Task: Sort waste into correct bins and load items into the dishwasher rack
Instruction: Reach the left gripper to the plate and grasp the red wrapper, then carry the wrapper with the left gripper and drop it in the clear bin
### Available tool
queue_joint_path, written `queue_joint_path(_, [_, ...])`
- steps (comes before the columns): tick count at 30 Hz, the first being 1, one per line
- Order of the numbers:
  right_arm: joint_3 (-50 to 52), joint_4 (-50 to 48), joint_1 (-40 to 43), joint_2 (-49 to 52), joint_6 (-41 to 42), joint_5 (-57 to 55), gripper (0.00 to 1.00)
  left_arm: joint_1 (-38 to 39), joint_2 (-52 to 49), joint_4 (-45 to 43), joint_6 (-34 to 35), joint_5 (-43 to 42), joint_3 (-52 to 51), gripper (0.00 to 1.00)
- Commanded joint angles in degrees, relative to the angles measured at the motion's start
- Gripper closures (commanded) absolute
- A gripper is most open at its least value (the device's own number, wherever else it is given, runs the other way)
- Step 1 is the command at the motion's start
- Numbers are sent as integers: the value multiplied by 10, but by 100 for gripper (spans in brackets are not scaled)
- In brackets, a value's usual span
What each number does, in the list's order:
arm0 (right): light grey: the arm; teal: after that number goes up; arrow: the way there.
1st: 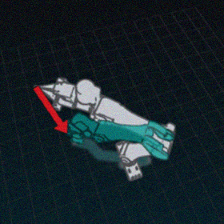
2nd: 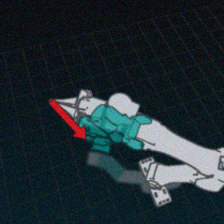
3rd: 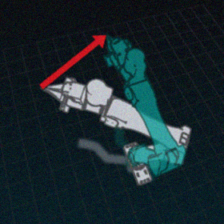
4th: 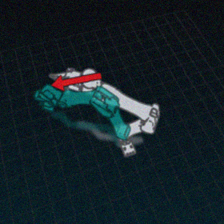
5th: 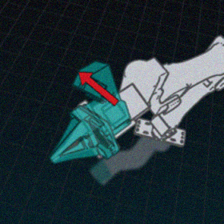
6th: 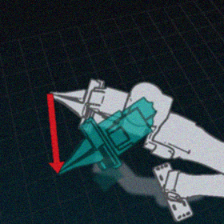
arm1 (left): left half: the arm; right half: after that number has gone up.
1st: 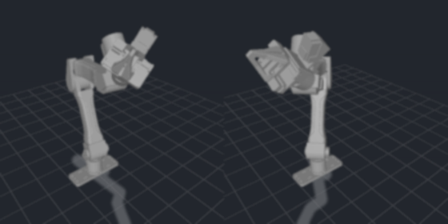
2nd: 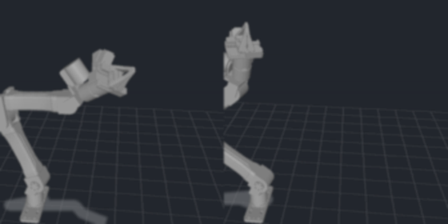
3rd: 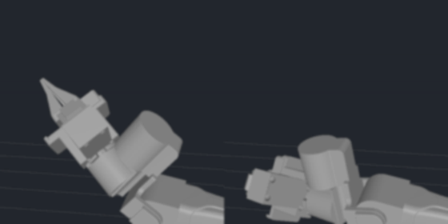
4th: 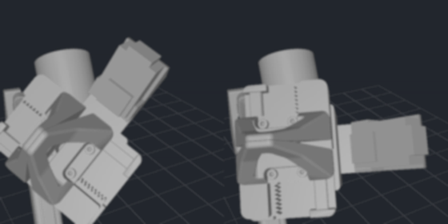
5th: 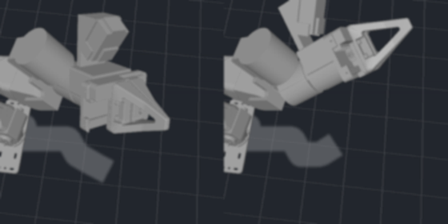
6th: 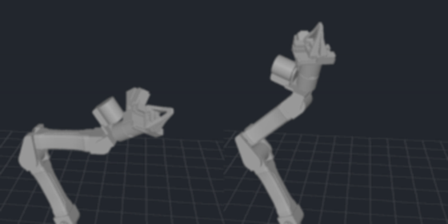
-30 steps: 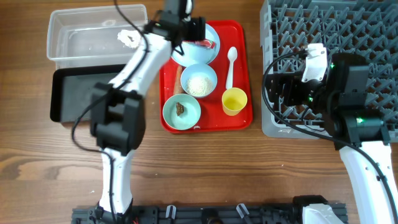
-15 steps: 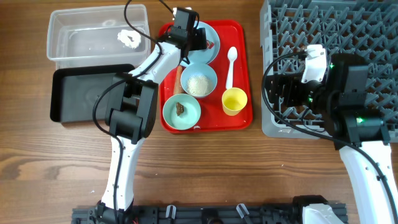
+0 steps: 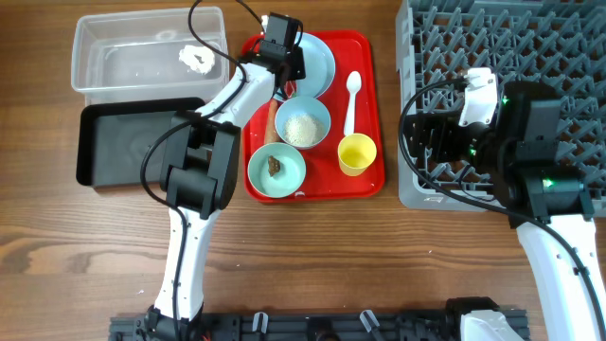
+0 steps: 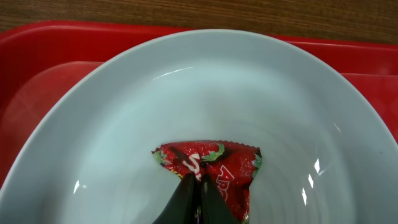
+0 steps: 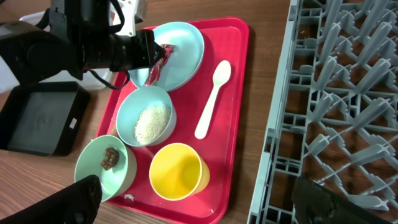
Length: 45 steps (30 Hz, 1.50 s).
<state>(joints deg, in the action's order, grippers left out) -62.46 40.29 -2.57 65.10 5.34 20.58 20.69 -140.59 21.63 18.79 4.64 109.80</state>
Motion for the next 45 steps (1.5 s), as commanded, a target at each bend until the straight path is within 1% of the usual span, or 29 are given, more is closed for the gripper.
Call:
queue_joint_path(1, [-16,0,-2,4,9,10,0,-7,23,16,1,23,-3,96])
queue_joint_path(6, [-16,1,-2,4,9,10,0,-30,130,45,9,34,-3,96])
queue_joint_path(9, [-16,0,-2,4,9,10,0,-69,209,105,64,36,-3,96])
queue_joint_path(12, [-16,0,-2,4,8,10,0,-127,250,149,106,38,-3,96])
queue_joint_path(14, [-16,0,-2,4,8,10,0,-171,254,168,138,54,-3,96])
queue_joint_path(16, [-16,-2,-2,4,8,10,0,-221,232,183,184,76,-3,96])
queue_joint_path(18, [-16,-2,-2,4,9,10,0,-245,208,183,193,76,-3,96])
queue_joint_path(19, [-16,-3,-2,4,9,10,0,-251,199,183,194,76,-3,93])
queue_joint_path(20, [-16,-3,-2,4,9,10,0,-261,185,183,194,76,-3,84])
queue_joint_path(21, [-16,-3,-2,4,8,10,0,-266,174,184,194,76,-3,70])
queue_joint_path(23, [-16,-3,-2,4,9,10,0,-273,161,197,194,74,-3,28])
queue_joint_path(24, [-16,-3,-2,4,9,10,0,-273,161,199,191,74,-3,19])
queue_joint_path(25, [-16,-4,-2,4,8,10,0,-273,164,198,190,74,-3,12])
queue_joint_path(26, [-16,-4,-2,4,9,10,0,-273,170,197,190,74,-3,8])
queue_joint_path(28, [-16,-3,-2,4,8,10,0,-273,186,196,189,73,-3,4])
queue_joint_path(30, [-16,-3,-2,4,9,10,0,-272,208,196,147,37,-3,3])
queue_joint_path(31, [-16,-3,-2,4,8,10,0,-269,224,198,111,2,-3,2])
queue_joint_path(33, [-16,-4,-2,4,8,10,0,-258,263,233,65,-47,-3,2])
queue_joint_path(35, [-16,-3,-2,4,9,10,0,-240,308,297,53,-48,-3,0])
queue_joint_path(38, [-16,-4,-2,4,9,10,0,-194,367,423,28,-49,-3,1])
queue_joint_path(41, [-16,-5,-2,4,8,10,0,-145,368,485,-7,-53,-3,1])
queue_joint_path(43, [-16,-6,-2,4,9,10,0,-109,362,506,-33,-53,-17,1])
queue_joint_path(44, [-16,-6,-2,4,8,10,0,-87,362,509,-43,-56,-35,2])
queue_joint_path(45, [-16,-5,-2,4,8,10,0,-61,362,511,-47,-67,-59,6])
